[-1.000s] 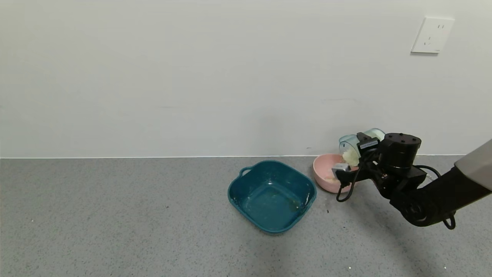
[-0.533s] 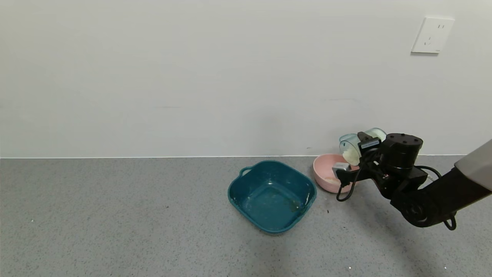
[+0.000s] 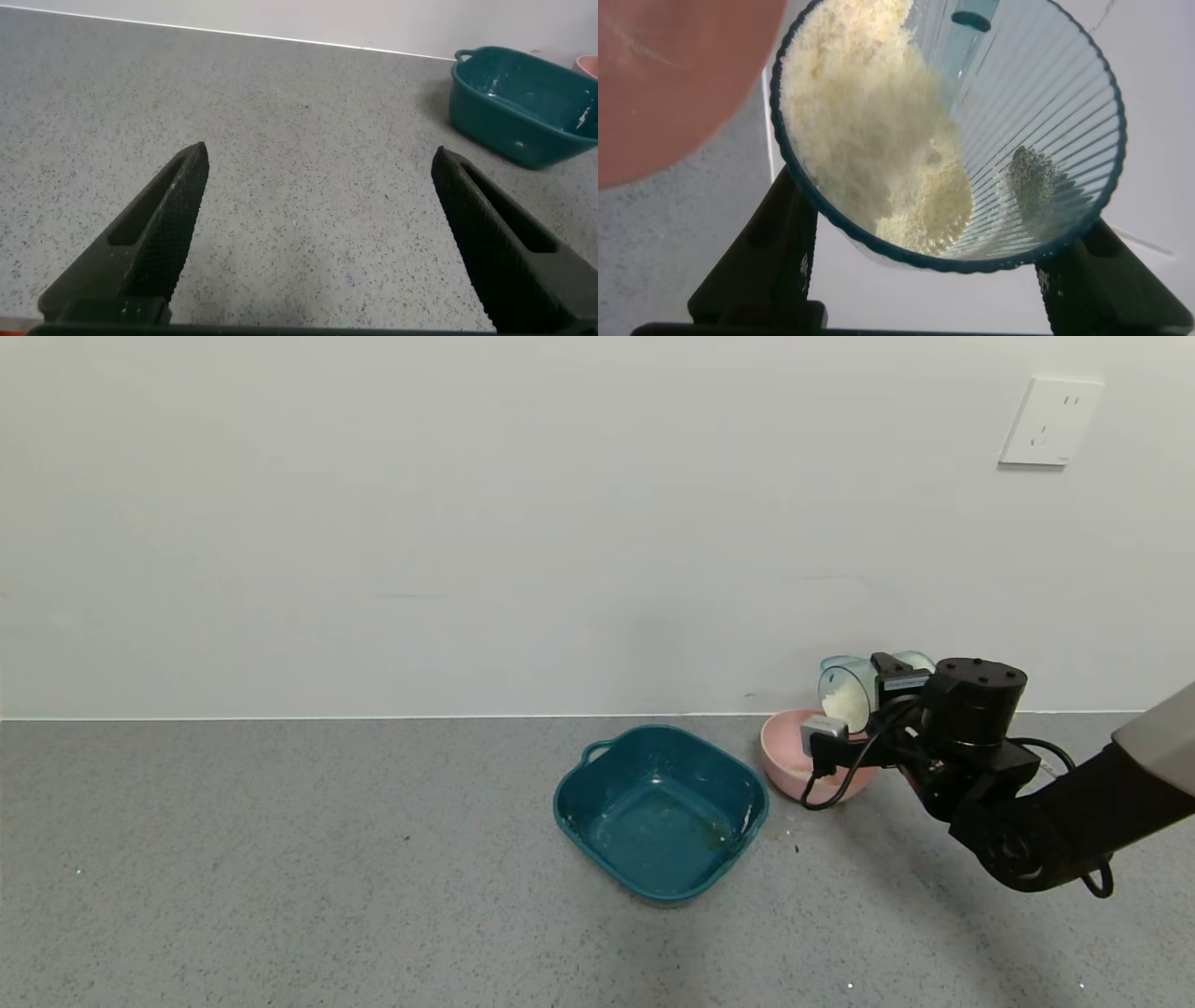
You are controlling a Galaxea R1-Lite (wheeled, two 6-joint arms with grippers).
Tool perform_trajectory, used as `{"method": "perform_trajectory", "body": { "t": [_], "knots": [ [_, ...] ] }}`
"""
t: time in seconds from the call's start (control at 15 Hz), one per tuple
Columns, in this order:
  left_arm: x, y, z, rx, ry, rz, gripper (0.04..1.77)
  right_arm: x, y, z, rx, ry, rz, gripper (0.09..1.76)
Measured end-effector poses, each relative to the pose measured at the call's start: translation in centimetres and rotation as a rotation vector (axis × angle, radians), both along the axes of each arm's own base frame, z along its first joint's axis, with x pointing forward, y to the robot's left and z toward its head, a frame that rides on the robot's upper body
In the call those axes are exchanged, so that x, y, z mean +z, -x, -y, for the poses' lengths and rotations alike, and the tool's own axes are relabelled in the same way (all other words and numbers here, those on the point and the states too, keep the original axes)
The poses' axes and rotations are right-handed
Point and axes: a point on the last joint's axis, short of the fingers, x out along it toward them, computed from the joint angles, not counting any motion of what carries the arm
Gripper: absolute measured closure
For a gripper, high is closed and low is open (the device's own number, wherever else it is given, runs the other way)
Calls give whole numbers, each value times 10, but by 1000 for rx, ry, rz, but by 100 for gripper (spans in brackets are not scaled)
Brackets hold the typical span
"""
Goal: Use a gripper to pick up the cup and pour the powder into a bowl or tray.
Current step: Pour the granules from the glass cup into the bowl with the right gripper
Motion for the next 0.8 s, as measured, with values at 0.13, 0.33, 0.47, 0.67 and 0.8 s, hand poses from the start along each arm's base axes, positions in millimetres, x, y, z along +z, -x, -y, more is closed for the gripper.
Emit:
{"method": "perform_trajectory", "body": {
  "t": [0.13,0.33,0.47,0.67,0.8],
  "knots": [
    [0,0,0,0,0,0,9,2,1,-1,-2,-59,13,51],
    [0,0,0,0,0,0,9,6,5,0,-9,-151,32,51],
    [0,0,0,0,0,0,9,8,6,1,-14,-211,45,51],
    [0,0,0,0,0,0,9,9,12,4,-33,-321,21,51],
    [0,0,0,0,0,0,9,14,15,8,-53,-401,19,51]
  ]
}}
